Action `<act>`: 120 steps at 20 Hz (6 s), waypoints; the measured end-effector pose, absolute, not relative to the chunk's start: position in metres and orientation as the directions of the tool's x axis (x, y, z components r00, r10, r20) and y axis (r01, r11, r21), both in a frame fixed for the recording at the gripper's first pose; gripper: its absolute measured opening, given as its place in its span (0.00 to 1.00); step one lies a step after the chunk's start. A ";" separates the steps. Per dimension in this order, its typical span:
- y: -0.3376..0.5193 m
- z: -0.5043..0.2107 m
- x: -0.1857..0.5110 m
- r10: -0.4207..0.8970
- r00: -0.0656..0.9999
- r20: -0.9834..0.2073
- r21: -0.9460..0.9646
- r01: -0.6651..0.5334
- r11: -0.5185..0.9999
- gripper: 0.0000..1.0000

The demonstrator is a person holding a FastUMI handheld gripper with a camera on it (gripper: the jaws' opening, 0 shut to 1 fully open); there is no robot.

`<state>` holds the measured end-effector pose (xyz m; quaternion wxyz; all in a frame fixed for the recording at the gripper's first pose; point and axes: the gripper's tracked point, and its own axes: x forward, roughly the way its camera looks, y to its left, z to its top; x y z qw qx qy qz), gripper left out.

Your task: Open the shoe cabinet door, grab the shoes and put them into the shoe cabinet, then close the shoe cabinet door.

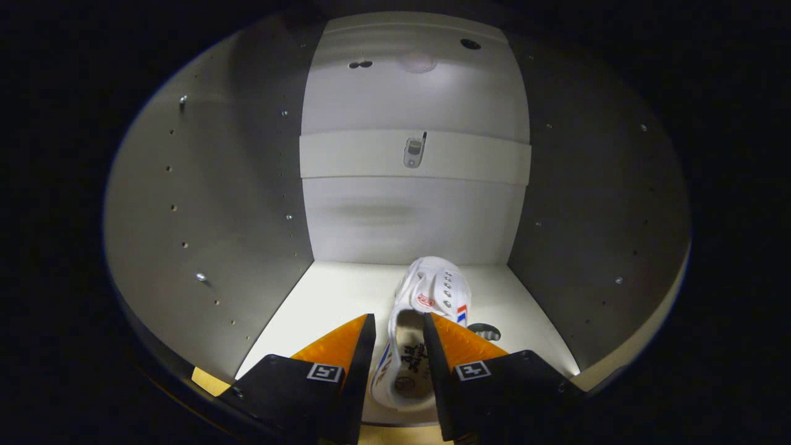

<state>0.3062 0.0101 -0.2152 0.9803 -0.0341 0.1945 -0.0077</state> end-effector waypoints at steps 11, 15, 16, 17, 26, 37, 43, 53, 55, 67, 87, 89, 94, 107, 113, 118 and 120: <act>0.044 -0.105 0.143 0.022 0.977 -0.212 -0.003 -0.024 1.000 0.99; 0.049 -0.072 0.063 0.068 0.984 -0.166 0.043 -0.061 0.997 0.99; 0.049 -0.066 0.043 0.082 0.984 -0.157 0.056 -0.074 0.996 0.99; 0.049 -0.061 0.023 0.097 0.983 -0.156 0.072 -0.087 0.994 0.99; -0.027 -0.008 -0.164 0.220 0.971 -0.096 0.109 -0.210 0.972 0.99; -0.185 0.016 -0.211 0.093 0.993 -0.069 0.105 -0.085 0.991 0.98; -0.242 0.010 -0.169 0.062 0.994 -0.087 0.146 -0.049 0.988 0.98; -0.235 -0.006 -0.120 0.118 0.985 -0.128 0.139 -0.100 0.985 0.98; -0.227 -0.006 -0.119 0.118 0.985 -0.128 0.136 -0.100 0.986 0.98; -0.110 -0.014 -0.101 0.194 0.974 -0.115 0.161 -0.174 0.972 0.98; 0.085 -0.051 0.036 0.250 0.962 -0.108 0.163 -0.231 0.959 0.98; 0.098 -0.051 0.048 0.240 0.965 -0.107 0.144 -0.224 0.964 0.98; 0.105 -0.055 0.059 0.211 0.972 -0.106 0.118 -0.198 0.973 0.98; 0.079 -0.036 0.010 0.125 0.992 -0.035 0.009 -0.124 0.992 0.98; 0.068 -0.022 -0.004 0.103 0.995 0.013 -0.032 -0.103 0.994 0.98; 0.069 -0.019 0.003 0.098 0.995 0.014 -0.032 -0.098 0.995 0.98; 0.068 -0.019 0.005 0.099 0.995 0.015 -0.033 -0.099 0.995 0.98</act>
